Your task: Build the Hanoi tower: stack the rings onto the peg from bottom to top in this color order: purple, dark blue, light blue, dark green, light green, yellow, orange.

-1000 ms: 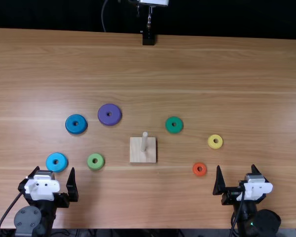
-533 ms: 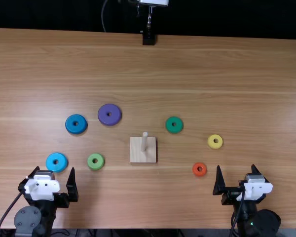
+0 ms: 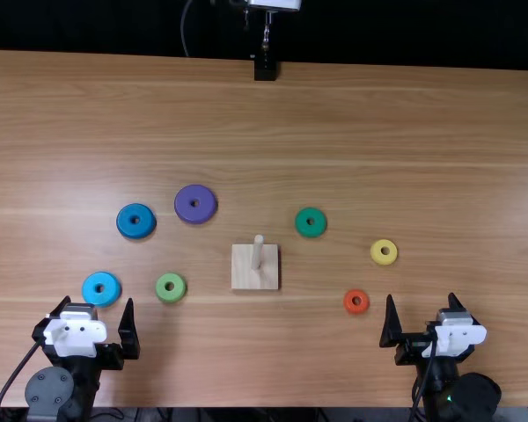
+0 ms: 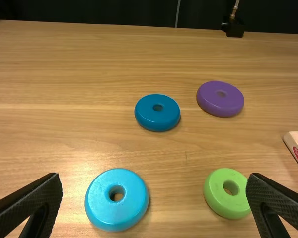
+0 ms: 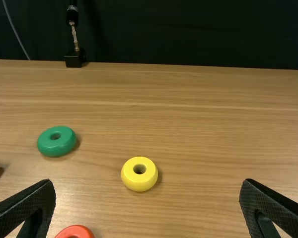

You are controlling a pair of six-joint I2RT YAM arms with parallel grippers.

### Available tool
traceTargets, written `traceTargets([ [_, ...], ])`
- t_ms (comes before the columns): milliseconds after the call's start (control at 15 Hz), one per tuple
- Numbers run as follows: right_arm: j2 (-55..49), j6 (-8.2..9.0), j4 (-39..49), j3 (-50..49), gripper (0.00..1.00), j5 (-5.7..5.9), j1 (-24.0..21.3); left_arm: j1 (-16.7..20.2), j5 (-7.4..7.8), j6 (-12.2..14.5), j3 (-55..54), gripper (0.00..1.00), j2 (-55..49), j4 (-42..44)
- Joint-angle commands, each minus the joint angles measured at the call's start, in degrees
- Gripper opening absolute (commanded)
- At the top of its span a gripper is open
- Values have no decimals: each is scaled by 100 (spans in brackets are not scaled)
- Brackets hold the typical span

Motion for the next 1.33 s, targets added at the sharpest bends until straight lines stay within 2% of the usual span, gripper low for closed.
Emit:
traceTargets([
  [0, -10, 32, -443, -409, 100, -77, -84, -16, 61, 130, -666, 100, -40, -379],
  [333, -10, 32, -443, -409, 100, -77, -84, -183, 40, 130, -666, 100, -40, -336],
  [600, -10, 32, -443, -409, 100, -77, -84, -227, 30, 130, -323, 100, -40, 212],
  [1000, -10, 32, -443, -409, 100, -77, -84, 2, 51, 109, 266, 100, 628, 739],
  [1133, -10, 32, -443, -409, 100, -77, -84, -25, -23, 109, 451, 100, 707, 750],
  [1267, -10, 32, -443, -409, 100, -77, -84, 2, -76, 109, 503, 100, 223, 750],
])
